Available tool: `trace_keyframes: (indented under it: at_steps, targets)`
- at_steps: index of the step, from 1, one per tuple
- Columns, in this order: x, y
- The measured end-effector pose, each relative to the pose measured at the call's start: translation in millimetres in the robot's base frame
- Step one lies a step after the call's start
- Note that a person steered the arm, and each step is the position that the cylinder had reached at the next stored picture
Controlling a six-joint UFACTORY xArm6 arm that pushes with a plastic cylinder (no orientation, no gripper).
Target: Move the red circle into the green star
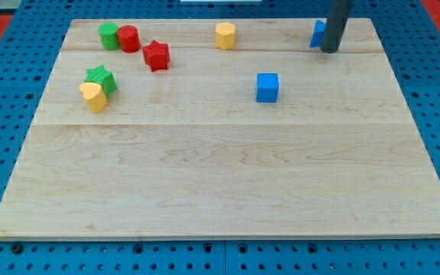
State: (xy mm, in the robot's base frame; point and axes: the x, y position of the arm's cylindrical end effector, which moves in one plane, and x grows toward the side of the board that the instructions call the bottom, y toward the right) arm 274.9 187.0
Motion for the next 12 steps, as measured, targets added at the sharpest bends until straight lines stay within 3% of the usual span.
trace_keyframes:
  at_steps: [3,8,10,12]
  targets:
    - [18.5,-141.0]
    - [24.4,-166.5]
    - [27.6,-218.9]
    - [-31.4,-249.1]
